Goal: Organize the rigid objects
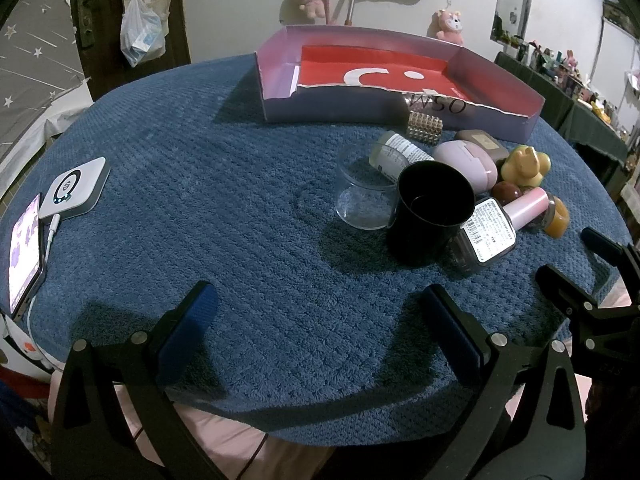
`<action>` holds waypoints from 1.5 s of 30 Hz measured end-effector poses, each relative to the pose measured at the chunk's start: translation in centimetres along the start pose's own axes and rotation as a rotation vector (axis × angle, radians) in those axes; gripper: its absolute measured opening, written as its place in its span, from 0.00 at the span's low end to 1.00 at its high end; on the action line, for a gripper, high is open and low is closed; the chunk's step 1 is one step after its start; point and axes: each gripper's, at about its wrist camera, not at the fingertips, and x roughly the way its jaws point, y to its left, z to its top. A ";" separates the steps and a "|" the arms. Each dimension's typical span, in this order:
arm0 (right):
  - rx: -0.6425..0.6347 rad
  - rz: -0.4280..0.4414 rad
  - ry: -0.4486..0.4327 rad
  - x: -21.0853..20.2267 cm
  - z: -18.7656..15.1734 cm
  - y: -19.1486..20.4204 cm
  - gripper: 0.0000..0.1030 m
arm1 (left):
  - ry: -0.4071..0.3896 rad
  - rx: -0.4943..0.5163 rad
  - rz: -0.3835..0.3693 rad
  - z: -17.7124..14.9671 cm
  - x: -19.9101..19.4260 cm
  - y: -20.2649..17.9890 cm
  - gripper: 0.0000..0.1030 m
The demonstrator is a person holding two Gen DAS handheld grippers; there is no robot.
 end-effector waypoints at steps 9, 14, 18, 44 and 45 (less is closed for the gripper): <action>0.000 0.000 0.000 0.0 0.0 0.0 1.00 | 0.003 0.001 0.001 -0.2 0.1 -0.1 1.00; -0.001 0.001 0.003 0.1 -0.1 0.0 1.00 | 0.005 0.000 0.001 -0.1 0.1 0.0 1.00; -0.001 0.001 0.003 0.1 0.0 0.0 1.00 | 0.005 0.002 0.000 -0.1 0.1 -0.1 1.00; -0.030 0.057 0.018 1.0 1.8 -0.4 0.71 | 0.015 0.030 -0.133 0.9 -1.0 -1.2 0.68; -0.029 0.057 0.018 1.1 1.9 -0.5 0.70 | 0.015 0.031 -0.140 1.0 -1.0 -1.2 0.65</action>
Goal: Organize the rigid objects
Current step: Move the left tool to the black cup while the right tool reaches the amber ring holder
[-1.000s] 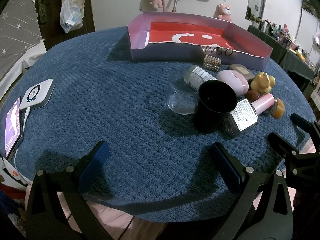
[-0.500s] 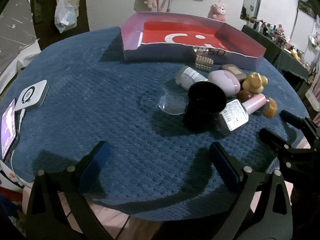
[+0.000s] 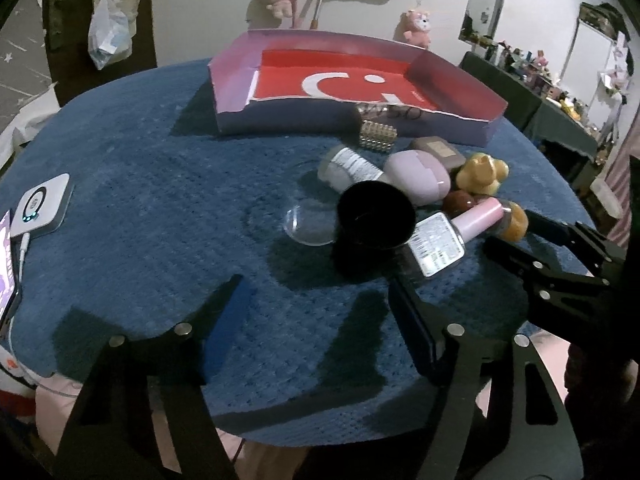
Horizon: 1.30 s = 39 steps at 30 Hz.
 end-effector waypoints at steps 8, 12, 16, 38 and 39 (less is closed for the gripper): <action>-0.010 0.009 0.005 0.1 0.3 -0.2 0.63 | 0.003 0.019 -0.046 0.8 0.5 -0.9 0.44; -0.008 0.023 0.011 -0.1 0.3 -0.6 0.60 | 0.005 0.021 -0.055 1.1 0.8 -1.2 0.38; -0.011 0.029 0.018 -0.3 0.2 -0.9 0.55 | 0.005 0.019 -0.069 1.2 0.9 -1.4 0.34; -0.021 0.057 -0.012 -0.4 0.4 -1.7 0.39 | -0.055 0.020 -0.107 2.7 1.0 -1.6 0.33; -0.014 0.056 -0.016 -0.5 0.4 -1.9 0.39 | -0.059 0.020 -0.107 2.7 0.9 -1.6 0.33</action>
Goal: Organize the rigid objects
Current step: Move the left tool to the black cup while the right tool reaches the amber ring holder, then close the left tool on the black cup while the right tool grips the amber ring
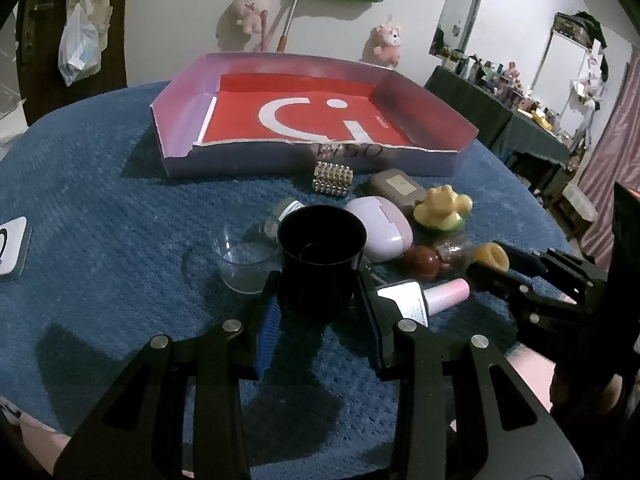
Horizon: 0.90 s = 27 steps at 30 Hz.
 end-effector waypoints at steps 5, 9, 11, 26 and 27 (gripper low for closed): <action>0.018 0.006 -0.023 -0.6 0.6 -0.2 0.39 | -0.015 -0.016 0.002 0.2 -0.3 0.3 0.33; 0.011 0.017 -0.045 -1.1 1.3 0.1 0.39 | -0.044 -0.023 0.005 0.5 -1.0 0.6 0.33; 0.006 0.026 -0.061 -1.4 1.9 0.2 0.39 | -0.054 -0.017 0.015 0.7 -1.3 0.6 0.33; 0.029 0.101 -0.076 -0.9 4.3 -0.1 0.39 | -0.090 -0.016 0.027 2.2 -1.7 1.4 0.33; 0.027 0.102 -0.078 -0.9 4.3 0.0 0.39 | -0.093 -0.016 0.026 2.4 -1.7 1.4 0.33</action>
